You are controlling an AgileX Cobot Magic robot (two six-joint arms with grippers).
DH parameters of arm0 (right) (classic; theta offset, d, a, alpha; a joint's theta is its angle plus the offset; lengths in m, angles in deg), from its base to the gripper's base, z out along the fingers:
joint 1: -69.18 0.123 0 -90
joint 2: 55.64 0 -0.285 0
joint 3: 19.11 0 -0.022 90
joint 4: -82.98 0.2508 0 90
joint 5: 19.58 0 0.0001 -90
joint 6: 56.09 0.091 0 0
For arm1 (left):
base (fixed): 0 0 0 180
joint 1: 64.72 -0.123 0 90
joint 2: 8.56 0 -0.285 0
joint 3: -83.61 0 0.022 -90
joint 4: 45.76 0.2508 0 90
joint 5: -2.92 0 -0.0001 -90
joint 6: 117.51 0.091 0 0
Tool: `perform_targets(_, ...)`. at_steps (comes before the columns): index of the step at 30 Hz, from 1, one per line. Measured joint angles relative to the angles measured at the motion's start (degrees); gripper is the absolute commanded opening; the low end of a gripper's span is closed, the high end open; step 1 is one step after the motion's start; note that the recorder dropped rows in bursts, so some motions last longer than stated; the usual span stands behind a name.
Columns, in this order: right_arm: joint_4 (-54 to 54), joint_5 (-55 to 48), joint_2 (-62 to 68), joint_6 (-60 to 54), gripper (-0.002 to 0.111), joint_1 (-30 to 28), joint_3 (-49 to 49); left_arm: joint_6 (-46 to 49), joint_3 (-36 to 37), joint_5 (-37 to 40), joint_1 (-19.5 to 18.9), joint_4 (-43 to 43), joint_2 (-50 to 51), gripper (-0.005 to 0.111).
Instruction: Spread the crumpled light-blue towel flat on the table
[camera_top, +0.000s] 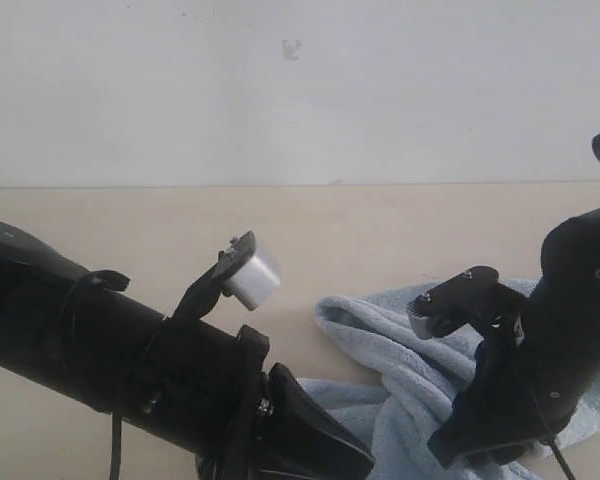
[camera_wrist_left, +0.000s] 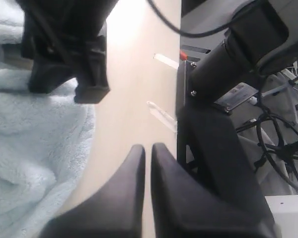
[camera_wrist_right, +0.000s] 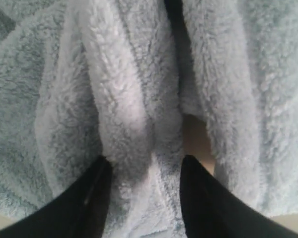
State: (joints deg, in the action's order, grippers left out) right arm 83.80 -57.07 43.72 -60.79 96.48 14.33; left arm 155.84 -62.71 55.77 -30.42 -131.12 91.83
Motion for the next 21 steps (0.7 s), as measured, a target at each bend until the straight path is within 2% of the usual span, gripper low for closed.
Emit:
perform_targets(3, 0.0, 0.1, 2.7, 0.0, 0.004, 0.0, 0.1, 0.8, 0.0, 0.2, 0.0, -0.2, 0.0, 0.004)
perform_targets(4, 0.1, 0.0, 3.4, 0.0, 0.000, 0.0, -0.1, 0.9, 0.0, 0.2, 0.0, -0.2, 0.0, 0.004)
perform_targets(10, 4.5, -4.0, 0.6, -3.7, 0.000, 0.0, -5.9, 2.4, 0.0, -3.4, 0.0, 0.3, 0.0, 0.006)
perform_targets(12, 9.5, -2.9, -2.0, -8.6, 0.000, 0.0, -6.5, 2.6, 0.0, -5.6, 0.1, 3.2, 0.0, 0.012)
perform_targets(17, 32.1, 1.0, -6.4, -29.2, 0.000, 0.0, -6.8, 5.2, 0.0, -8.6, 2.7, 7.4, 0.1, 0.034)
perform_targets(21, 43.7, 6.6, -5.3, -36.1, 0.000, 0.0, -6.8, 6.9, 0.0, -12.8, 5.7, 8.7, 0.1, 0.047)
